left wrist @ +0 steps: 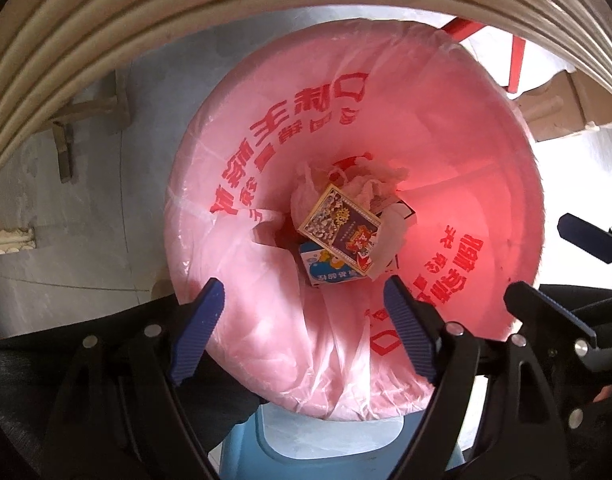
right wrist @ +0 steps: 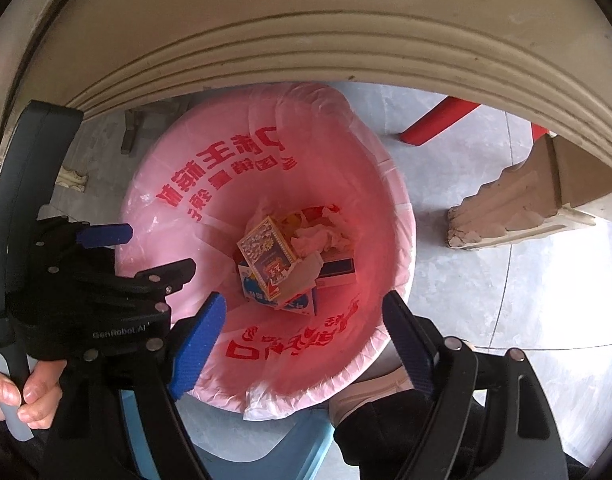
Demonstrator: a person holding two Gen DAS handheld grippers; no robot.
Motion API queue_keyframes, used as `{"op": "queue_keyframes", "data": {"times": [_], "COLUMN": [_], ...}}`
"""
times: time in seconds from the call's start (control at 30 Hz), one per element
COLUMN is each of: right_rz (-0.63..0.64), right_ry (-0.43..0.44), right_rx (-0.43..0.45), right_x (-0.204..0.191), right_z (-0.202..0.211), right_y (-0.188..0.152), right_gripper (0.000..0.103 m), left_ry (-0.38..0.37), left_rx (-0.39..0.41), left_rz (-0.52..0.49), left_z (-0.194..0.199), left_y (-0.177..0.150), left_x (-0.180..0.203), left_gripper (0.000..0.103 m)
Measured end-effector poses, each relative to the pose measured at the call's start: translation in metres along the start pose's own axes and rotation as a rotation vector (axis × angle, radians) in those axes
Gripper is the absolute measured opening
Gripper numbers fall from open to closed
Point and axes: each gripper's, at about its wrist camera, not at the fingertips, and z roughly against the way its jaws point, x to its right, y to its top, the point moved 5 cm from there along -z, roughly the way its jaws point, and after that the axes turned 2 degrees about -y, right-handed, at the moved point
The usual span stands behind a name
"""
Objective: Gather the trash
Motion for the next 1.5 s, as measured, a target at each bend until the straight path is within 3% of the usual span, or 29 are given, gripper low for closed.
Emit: {"op": "queue_keyframes", "data": {"times": [0.47, 0.63, 0.83, 0.93, 1.2, 1.33, 1.5], "right_rz": [-0.042, -0.079, -0.139, -0.158, -0.076, -0.068, -0.09], "right_ry": [-0.046, -0.087, -0.152, -0.189, -0.305, -0.31, -0.3], "right_rx": [0.045, 0.109, 0.287, 0.398, 0.731, 0.839, 0.913], "right_x": [0.007, 0.011, 0.016, 0.017, -0.015, -0.032, -0.042], "right_z": [0.02, 0.049, 0.112, 0.151, 0.285, 0.339, 0.379], "right_y": [-0.009, -0.016, -0.026, -0.028, -0.027, -0.032, -0.042], "right_gripper": [0.082, 0.082, 0.084, 0.085, 0.095, 0.096, 0.096], "left_ry": [0.008, 0.04, 0.034, 0.06, 0.082, 0.078, 0.116], "left_rx": [0.042, 0.104, 0.257, 0.395, 0.658, 0.77, 0.874], "left_rz": [-0.059, -0.075, -0.044, -0.031, 0.021, 0.048, 0.06], "left_z": [0.023, 0.047, 0.106, 0.156, 0.27, 0.321, 0.369], "left_y": [-0.01, -0.018, -0.027, -0.03, -0.05, -0.064, -0.084], "left_x": [0.015, 0.021, 0.027, 0.031, 0.036, 0.038, 0.043], "left_gripper": [0.08, 0.08, 0.08, 0.08, 0.081, 0.087, 0.091]}}
